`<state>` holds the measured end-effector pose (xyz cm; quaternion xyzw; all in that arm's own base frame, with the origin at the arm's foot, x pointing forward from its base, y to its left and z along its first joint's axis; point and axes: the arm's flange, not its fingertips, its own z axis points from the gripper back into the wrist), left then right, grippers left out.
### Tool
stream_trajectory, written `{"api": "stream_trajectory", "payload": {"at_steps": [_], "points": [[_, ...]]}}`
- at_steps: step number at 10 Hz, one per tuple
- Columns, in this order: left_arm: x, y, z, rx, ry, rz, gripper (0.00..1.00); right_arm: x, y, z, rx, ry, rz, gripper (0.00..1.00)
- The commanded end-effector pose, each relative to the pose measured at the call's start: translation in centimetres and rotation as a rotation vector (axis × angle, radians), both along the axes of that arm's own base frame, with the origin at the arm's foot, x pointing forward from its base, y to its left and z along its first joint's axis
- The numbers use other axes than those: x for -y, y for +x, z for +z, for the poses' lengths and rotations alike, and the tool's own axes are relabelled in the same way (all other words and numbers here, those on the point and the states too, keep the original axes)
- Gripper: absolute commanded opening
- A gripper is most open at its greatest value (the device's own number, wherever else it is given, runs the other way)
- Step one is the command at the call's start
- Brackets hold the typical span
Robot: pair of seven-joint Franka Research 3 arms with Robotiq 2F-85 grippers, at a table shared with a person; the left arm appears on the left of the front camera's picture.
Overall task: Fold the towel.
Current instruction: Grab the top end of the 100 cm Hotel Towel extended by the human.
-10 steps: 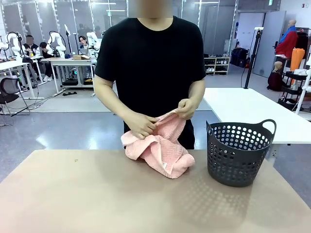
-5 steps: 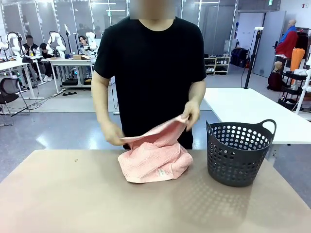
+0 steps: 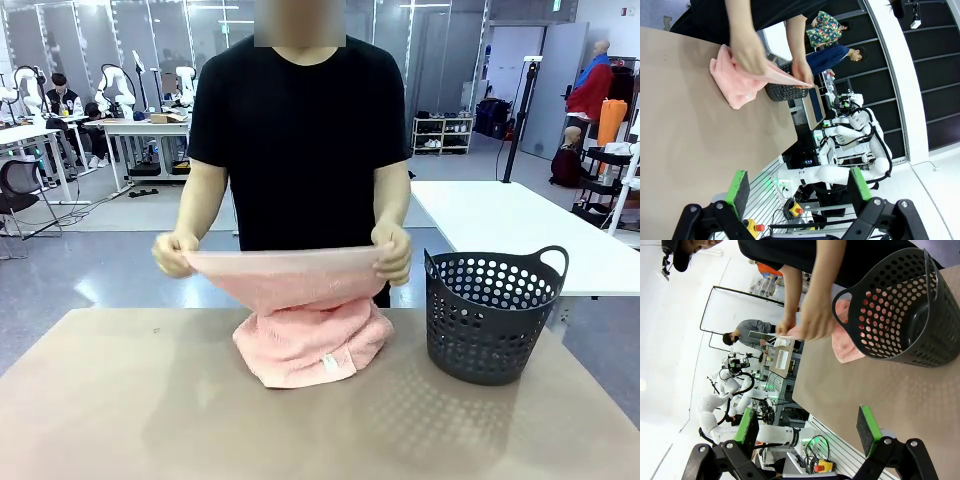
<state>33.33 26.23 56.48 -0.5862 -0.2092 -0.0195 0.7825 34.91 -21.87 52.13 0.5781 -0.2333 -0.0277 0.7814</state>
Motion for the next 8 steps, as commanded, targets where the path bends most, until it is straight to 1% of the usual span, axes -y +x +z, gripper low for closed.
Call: {"api": "stream_trajectory", "payload": {"at_steps": [1,8], "points": [[-0.02,-0.02,0.01,0.002,-0.004,-0.002,1.00,-0.01,-0.05,0.14,0.002,0.002,-0.001,1.00],[-0.02,-0.02,0.01,0.002,-0.004,-0.002,1.00,-0.01,-0.05,0.14,0.002,0.002,-0.001,1.00]]}}
